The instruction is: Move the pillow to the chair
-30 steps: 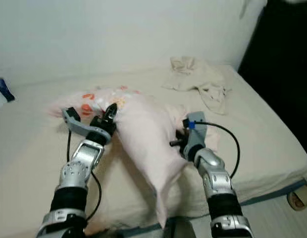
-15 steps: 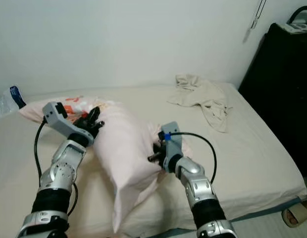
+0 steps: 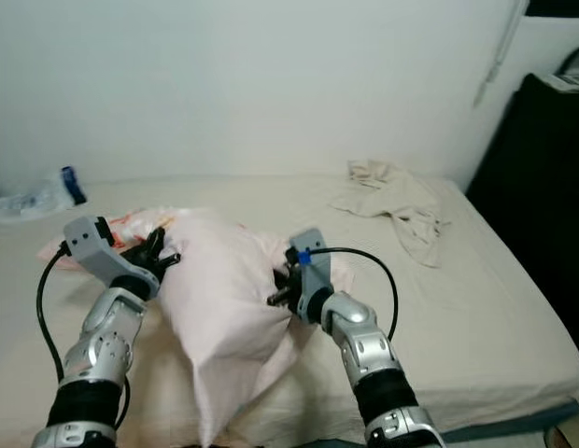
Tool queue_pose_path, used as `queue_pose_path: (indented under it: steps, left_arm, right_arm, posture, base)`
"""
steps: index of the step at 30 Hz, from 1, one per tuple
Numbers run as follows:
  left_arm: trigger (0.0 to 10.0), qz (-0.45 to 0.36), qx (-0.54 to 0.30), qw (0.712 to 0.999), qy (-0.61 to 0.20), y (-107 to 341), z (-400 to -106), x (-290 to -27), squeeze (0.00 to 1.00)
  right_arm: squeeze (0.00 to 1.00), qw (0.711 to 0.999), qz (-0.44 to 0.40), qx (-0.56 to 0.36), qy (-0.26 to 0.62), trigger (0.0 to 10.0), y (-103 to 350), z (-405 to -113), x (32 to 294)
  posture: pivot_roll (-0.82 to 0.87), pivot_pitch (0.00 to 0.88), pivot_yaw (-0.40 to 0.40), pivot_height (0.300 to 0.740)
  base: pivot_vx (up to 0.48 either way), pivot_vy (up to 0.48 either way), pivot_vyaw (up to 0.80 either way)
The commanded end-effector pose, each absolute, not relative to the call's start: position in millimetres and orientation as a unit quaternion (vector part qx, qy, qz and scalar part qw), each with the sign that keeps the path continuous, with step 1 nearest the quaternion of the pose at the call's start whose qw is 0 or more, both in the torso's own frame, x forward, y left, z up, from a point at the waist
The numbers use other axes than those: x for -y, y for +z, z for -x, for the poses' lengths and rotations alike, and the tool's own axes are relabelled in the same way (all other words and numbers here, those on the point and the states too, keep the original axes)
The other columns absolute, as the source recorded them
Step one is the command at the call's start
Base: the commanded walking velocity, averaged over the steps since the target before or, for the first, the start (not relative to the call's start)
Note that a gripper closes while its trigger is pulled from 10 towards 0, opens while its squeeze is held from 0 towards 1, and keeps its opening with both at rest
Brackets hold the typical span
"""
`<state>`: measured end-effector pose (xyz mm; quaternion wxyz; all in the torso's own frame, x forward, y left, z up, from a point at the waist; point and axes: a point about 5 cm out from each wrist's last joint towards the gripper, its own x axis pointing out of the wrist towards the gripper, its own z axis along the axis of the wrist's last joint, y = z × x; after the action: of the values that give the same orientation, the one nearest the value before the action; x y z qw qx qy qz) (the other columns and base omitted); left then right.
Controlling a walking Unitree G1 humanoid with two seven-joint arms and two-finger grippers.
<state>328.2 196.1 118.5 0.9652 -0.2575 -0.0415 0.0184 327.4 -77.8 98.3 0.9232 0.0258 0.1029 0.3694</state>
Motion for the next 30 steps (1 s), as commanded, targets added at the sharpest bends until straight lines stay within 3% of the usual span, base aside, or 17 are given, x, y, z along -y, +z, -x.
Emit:
queue_pose_path:
  steps: [1,30]
  left_arm:
    - [10.0,0.242,0.048,0.969,-0.014,124,-331,-180,0.0]
    - [10.0,0.19,0.069,0.979,-0.039,139,-340,-146,0.0]
  right_arm:
    - [0.0,0.912,-0.031,-0.075,0.402,10.0,108,-328,64]
    - [0.0,0.917,-0.03,-0.041,0.395,10.0,116,-335,65]
  posture:
    - [0.0,0.0,-0.033,0.739]
    - [0.02,0.0,-0.026,0.739]
  base:
    - [0.0,0.0,0.79]
    - [0.0,0.0,0.79]
